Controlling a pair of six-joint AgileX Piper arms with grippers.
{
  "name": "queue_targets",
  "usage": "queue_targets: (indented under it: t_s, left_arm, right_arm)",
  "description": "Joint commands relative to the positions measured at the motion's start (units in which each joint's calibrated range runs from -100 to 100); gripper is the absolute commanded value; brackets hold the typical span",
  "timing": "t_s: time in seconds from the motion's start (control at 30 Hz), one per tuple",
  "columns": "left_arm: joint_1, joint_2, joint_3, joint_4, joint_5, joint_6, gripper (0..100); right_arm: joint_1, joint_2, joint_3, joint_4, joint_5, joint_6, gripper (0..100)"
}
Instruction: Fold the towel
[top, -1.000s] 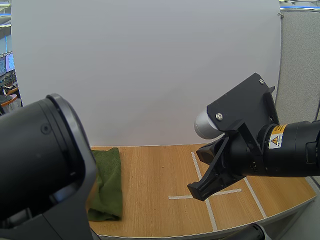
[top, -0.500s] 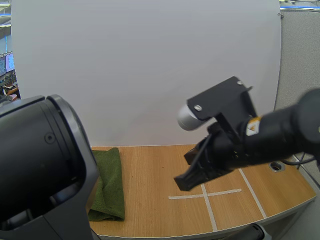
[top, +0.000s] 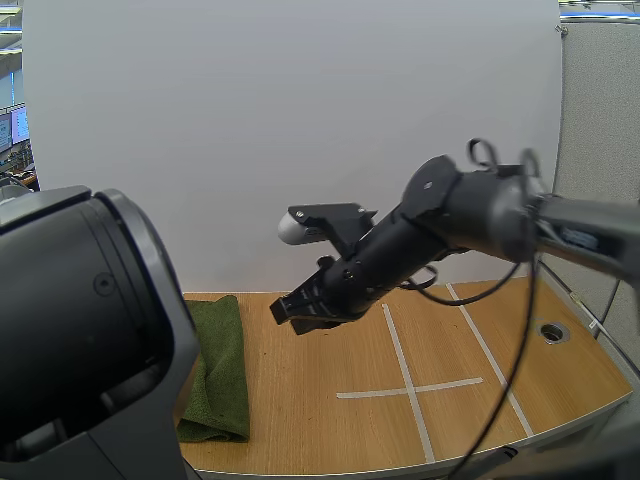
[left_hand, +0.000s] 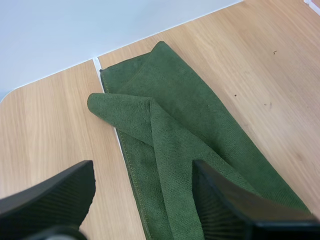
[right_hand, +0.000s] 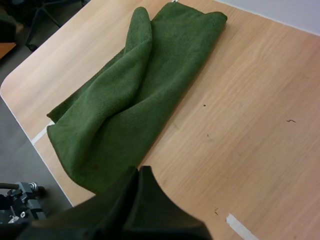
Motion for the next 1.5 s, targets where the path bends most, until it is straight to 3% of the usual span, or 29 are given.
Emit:
queue_targets:
  t_s: [0.0, 0.07, 0.17, 0.23, 0.4, 0.53, 0.87, 1.2, 1.47]
  left_arm:
    - [0.07, -0.5, -0.5, -1.6, 0.9, -2.6, 91]
    - [0.07, -0.5, -0.5, -1.9, 0.7, -3.1, 91]
    - [0.07, -0.5, -0.5, -2.6, 0.7, -4.1, 91]
    - [0.07, -0.5, -0.5, -2.6, 0.7, -4.7, 91]
    - [0.07, -0.5, -0.7, -2.6, 0.7, -6.6, 91]
    - [0.07, -0.5, -2.1, -2.6, 0.7, -8.8, 91]
    - [0.07, -0.5, -4.7, -2.6, 0.7, -10.9, 91]
    - [0.07, -0.5, -4.7, -2.5, 0.7, -10.9, 91]
    - [0.07, -0.5, -4.7, -2.3, 1.2, -10.9, 91]
  right_arm:
    - [0.0, 14.8, -0.2, 13.2, -8.0, -13.4, 0]
    - [0.0, 17.0, -0.8, 14.6, -8.1, -15.1, 2]
    - [0.0, 24.7, -3.5, 19.6, -8.6, -19.7, 31]
    - [0.0, 28.0, -5.4, 22.7, -8.6, -22.2, 43]
    - [0.0, 32.7, -7.6, 27.4, -8.6, -24.9, 53]
    - [0.0, 43.0, -13.9, 32.5, -8.1, -27.5, 73]
    - [1.5, 56.9, -22.3, 36.2, -3.5, -27.4, 78]
    - [4.2, 59.4, -23.0, 37.2, -12.9, -27.8, 78]
    - [4.0, 59.4, -23.0, 34.6, -18.2, -27.4, 78]
